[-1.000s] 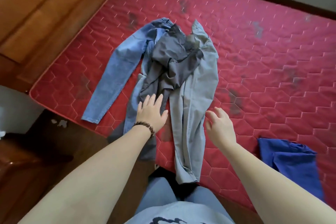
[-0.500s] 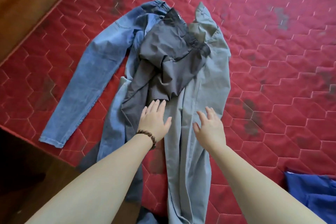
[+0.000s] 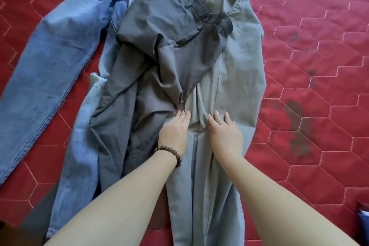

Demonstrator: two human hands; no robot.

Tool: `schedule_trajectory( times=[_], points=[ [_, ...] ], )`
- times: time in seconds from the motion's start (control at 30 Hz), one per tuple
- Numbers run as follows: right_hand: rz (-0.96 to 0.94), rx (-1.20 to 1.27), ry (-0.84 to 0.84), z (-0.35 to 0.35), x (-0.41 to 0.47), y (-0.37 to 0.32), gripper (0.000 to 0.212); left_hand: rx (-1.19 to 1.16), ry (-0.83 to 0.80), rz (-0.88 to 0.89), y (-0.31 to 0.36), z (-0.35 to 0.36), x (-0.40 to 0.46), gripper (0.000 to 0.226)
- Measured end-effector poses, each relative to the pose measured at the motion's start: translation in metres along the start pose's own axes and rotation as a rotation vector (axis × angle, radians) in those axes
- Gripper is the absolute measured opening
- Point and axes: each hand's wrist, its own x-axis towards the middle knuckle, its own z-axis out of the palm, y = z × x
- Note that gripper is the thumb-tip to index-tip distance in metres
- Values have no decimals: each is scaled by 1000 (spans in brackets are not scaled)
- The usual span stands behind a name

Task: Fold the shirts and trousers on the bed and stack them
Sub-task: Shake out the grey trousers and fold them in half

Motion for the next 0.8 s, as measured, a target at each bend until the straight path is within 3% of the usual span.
schedule_trajectory(
  times=[0.2,0.37,0.47,0.6,0.7,0.8],
  points=[
    [33,81,114,-8,-13,15,19,-35,40,-39,31,-7,-4,51],
    [98,128,38,11,-52,35,42,61,-65,35,81,-2,-25,27],
    [141,143,13,17,-88,51,47,205,-44,131,111,5,-47,9],
    [204,185,6,20,-150,71,49,237,-110,235,144,18,-91,34],
    [230,205,10,22,-199,79,49,154,-125,305,158,36,-128,37],
    [284,262,-33,15,-218,82,42,-123,-69,348,155,40,-147,26]
  ],
)
